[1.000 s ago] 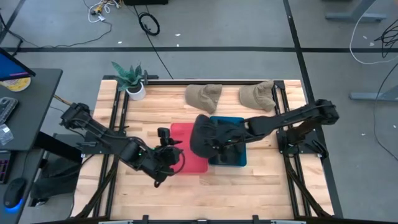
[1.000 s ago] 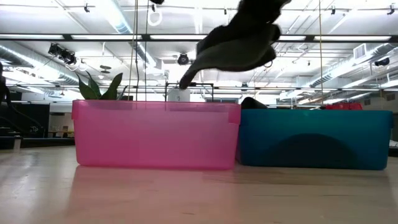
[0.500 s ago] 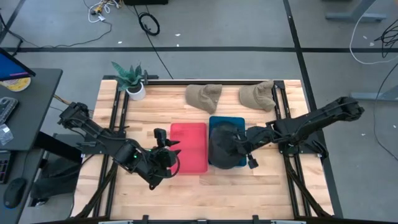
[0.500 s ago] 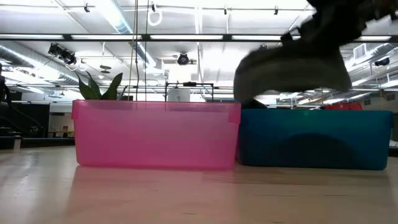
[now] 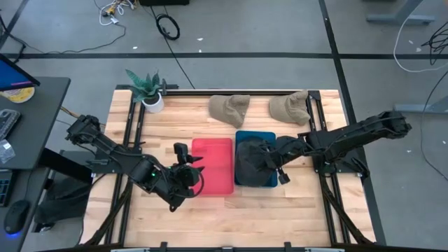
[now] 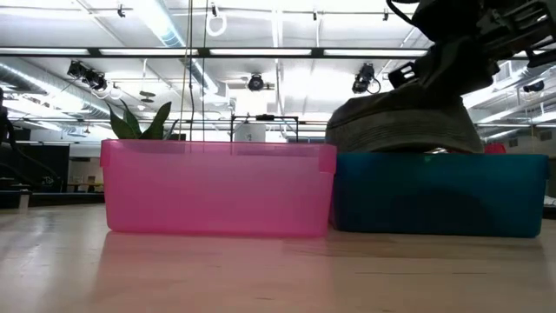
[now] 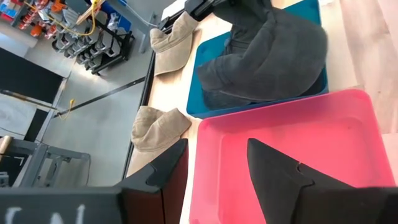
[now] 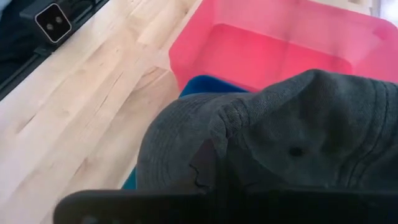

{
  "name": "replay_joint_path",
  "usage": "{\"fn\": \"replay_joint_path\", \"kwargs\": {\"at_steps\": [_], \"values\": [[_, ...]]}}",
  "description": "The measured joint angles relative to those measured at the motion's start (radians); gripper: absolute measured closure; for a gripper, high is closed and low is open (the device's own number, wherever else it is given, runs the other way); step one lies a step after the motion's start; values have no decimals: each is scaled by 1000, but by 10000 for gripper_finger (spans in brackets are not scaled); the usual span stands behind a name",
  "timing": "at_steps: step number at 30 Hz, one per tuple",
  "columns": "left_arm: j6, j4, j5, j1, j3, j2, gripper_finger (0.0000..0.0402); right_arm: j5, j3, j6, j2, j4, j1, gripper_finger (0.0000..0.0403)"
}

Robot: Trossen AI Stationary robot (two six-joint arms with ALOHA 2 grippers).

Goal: Pick & Place hat
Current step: Put the black cap into the blue bin

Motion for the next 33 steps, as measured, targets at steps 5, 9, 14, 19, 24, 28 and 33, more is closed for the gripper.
{"fn": "replay_joint_path", "kwargs": {"at_steps": [5, 9, 14, 19, 24, 28, 33], "values": [[-4, 0, 11, 0, 0, 0, 232, -3, 0, -2, 1, -3, 0, 399], [-4, 0, 11, 0, 0, 0, 232, -6, 0, -2, 19, -12, 0, 399], [-5, 0, 11, 0, 0, 0, 232, -10, 2, 2, 56, -6, -1, 399], [-5, 0, 11, 0, 0, 0, 232, -17, 2, 13, 97, -9, -11, 398], [-6, 0, 11, 0, -1, 0, 232, -28, 2, 9, 121, -16, -47, 398], [-6, 0, 12, 0, -1, 0, 232, -13, -1, 9, 138, -31, -74, 398], [-6, 0, 12, 0, -1, 1, 232, -7, 3, 9, 194, -21, -91, 398]]}}
